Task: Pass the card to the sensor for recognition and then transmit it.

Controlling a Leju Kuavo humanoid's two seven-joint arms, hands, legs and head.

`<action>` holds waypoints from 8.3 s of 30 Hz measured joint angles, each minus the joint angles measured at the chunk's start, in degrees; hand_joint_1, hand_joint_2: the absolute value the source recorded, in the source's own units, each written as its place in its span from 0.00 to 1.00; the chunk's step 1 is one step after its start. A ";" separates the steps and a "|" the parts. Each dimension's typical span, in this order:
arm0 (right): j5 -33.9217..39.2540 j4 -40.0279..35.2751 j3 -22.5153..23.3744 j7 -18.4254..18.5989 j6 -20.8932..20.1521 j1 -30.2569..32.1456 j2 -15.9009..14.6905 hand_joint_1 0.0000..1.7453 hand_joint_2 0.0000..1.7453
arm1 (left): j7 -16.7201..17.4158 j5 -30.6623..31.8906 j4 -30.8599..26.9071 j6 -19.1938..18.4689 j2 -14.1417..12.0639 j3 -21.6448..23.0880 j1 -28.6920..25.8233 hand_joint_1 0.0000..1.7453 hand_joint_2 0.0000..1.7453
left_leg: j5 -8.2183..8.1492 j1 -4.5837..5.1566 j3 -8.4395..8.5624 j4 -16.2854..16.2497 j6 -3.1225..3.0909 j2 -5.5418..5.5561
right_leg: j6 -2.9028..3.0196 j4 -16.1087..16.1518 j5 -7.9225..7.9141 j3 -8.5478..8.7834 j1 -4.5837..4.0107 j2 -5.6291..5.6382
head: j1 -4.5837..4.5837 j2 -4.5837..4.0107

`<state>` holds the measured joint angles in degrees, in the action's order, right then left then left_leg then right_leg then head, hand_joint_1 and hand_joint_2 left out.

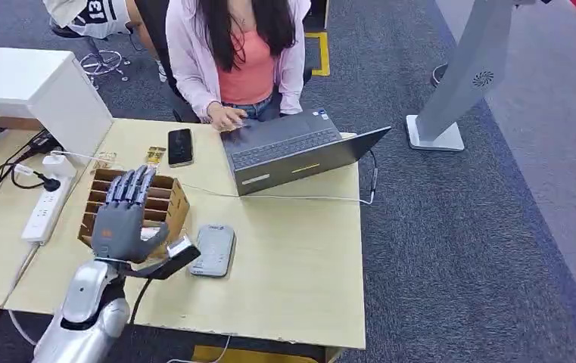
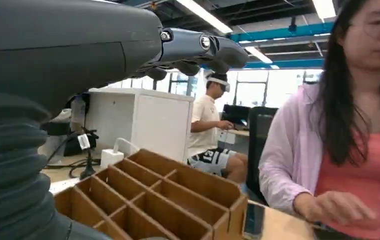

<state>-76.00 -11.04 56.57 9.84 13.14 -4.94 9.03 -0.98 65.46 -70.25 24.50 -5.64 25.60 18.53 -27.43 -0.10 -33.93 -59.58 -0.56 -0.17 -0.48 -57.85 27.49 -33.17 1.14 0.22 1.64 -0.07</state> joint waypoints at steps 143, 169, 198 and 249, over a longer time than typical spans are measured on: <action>-4.35 0.00 -0.44 -0.28 -0.96 -0.07 0.00 0.00 1.00 | 4.83 2.23 9.25 -1.81 -2.05 -11.89 -2.71 0.00 1.00 | 0.02 -0.01 0.00 0.01 0.00 0.02 | 0.02 0.00 0.00 -0.01 -0.01 -0.01 | 0.00 0.00; -4.52 0.00 -0.46 -0.35 -1.16 -0.07 0.00 0.00 1.00 | 3.76 1.20 10.52 -0.44 -2.25 -11.89 -2.55 1.00 1.00 | 0.02 -0.01 0.00 0.01 0.00 0.02 | 0.02 -0.01 0.00 0.00 -0.01 -0.02 | 0.00 0.00; -4.63 0.00 -0.48 -0.44 -1.22 -0.07 0.00 0.00 1.00 | 2.10 0.20 10.56 0.37 -2.95 -11.89 -2.87 1.00 1.00 | 0.02 -0.01 -0.01 0.01 0.00 0.02 | 0.02 -0.01 0.00 0.00 -0.01 -0.02 | 0.00 0.00; -4.63 0.00 -0.48 -0.59 -0.87 -0.09 0.00 0.00 1.00 | 0.63 -2.08 5.60 3.23 -4.17 -11.98 -2.89 1.00 1.00 | 0.02 -0.01 -0.01 0.01 0.00 0.02 | 0.02 -0.01 0.00 0.01 -0.01 -0.03 | 0.00 0.00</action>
<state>-80.63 -11.04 56.08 9.25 12.26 -5.03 9.03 -0.35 63.38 -64.65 27.74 -9.81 13.62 15.64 -27.42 -0.11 -33.94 -59.56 -0.56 -0.15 -0.46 -57.86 27.49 -33.16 1.14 0.19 1.64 -0.07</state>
